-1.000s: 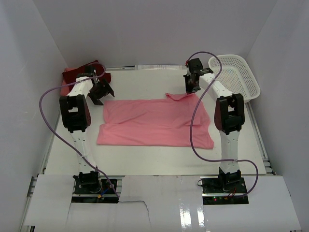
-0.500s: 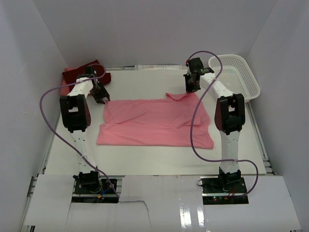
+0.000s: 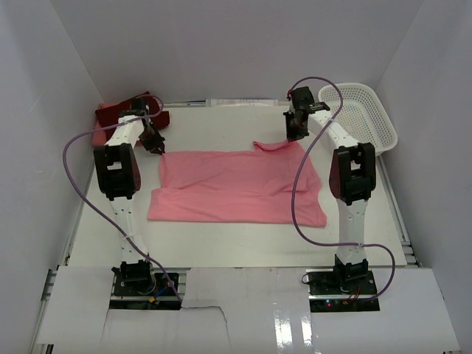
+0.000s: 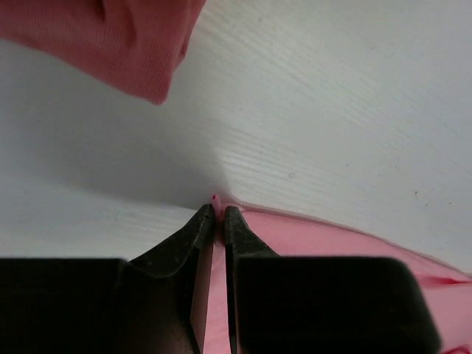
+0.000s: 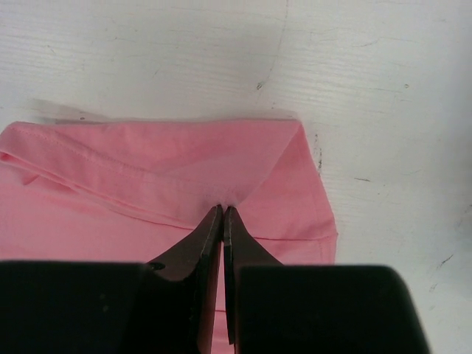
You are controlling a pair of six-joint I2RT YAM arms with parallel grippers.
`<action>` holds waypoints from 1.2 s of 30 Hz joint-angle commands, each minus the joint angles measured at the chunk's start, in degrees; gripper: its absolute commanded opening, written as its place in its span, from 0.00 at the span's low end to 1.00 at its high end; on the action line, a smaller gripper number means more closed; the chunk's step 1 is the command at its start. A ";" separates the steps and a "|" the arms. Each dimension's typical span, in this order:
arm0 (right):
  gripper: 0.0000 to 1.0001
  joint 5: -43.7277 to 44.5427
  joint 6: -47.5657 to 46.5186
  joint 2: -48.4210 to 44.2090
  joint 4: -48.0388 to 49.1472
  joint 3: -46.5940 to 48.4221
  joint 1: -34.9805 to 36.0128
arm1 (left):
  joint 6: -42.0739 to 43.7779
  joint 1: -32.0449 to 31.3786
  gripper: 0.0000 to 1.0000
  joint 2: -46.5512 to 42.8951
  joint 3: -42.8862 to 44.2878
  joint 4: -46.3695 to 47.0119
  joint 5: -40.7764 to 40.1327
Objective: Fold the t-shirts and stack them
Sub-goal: Grap the side of the flattened tshirt furthest away from the robot with both arms
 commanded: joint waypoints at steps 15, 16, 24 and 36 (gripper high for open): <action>0.08 -5.88 -0.63 -3.21 -1.00 11.01 -4.65 | 4.22 -6.51 0.25 3.75 15.46 -3.40 -8.49; 0.08 -5.96 -0.72 -3.56 -0.92 10.57 -4.74 | 4.39 -6.51 0.25 3.66 14.75 -3.40 -9.02; 0.08 -7.11 -0.98 -4.00 -1.00 9.34 -4.92 | 2.73 -5.55 0.36 3.22 10.71 -5.41 -9.99; 0.08 -8.69 -0.90 -3.91 -0.74 7.58 -4.92 | 2.55 -4.84 0.60 2.51 10.79 -6.03 -16.23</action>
